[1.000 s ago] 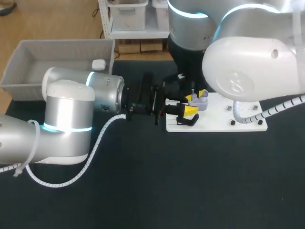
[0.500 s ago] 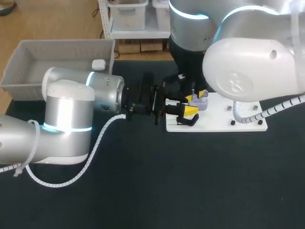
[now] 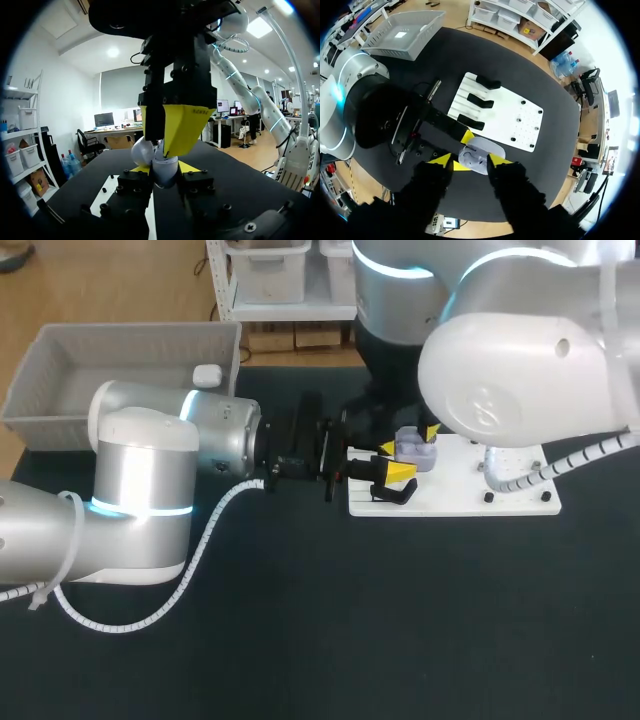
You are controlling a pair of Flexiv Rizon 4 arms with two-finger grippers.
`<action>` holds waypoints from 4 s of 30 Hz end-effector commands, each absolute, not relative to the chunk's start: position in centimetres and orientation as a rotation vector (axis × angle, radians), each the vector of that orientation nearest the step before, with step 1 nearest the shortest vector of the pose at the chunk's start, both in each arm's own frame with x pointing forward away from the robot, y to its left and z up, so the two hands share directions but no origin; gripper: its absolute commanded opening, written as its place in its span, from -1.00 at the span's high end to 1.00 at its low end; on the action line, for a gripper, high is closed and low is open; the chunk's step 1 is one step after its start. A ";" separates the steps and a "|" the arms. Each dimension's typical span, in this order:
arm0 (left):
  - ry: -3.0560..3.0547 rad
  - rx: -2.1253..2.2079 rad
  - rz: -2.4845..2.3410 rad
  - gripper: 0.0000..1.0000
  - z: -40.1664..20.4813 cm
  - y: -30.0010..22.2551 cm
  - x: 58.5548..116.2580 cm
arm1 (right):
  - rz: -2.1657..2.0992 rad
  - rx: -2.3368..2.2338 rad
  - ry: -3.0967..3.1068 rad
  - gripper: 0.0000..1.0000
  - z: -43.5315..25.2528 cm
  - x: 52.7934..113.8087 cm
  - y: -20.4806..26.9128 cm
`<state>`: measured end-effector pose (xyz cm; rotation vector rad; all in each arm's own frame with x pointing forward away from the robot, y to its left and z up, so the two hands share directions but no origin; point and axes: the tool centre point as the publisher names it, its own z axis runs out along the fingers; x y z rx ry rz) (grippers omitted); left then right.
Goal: Pick up each earbud case from the left stands, insert the matching earbuds, close the lid, and place the case in the box.
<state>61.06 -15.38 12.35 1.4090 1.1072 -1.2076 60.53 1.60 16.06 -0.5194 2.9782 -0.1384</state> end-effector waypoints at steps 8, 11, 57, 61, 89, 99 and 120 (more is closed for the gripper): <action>1.105 1.405 -1.203 1.00 12.3 -15.4 60.9 | -0.094 -0.376 2.910 -1.00 19.6 60.8 0.3; 1.105 1.405 -1.203 1.00 12.3 -15.4 60.9 | -0.153 -0.119 2.899 -1.00 19.8 62.5 -0.5; 1.105 1.405 -1.203 1.00 12.3 -15.4 60.9 | -0.229 0.335 2.991 -1.00 15.2 61.9 -4.6; 1.105 1.405 -1.203 1.00 12.3 -15.4 60.9 | -0.202 0.359 2.975 -1.00 15.5 62.0 -4.9; 1.506 1.184 -0.731 1.00 17.4 3.7 68.5 | 0.003 0.306 2.671 -1.00 22.5 59.3 -7.9; 1.623 0.974 -0.504 1.00 16.0 12.2 79.2 | 0.003 0.306 2.671 -1.00 22.5 59.3 -7.9; 1.758 0.860 -0.370 -1.00 12.8 21.7 89.1 | 0.003 0.306 2.671 -1.00 22.5 59.3 -7.9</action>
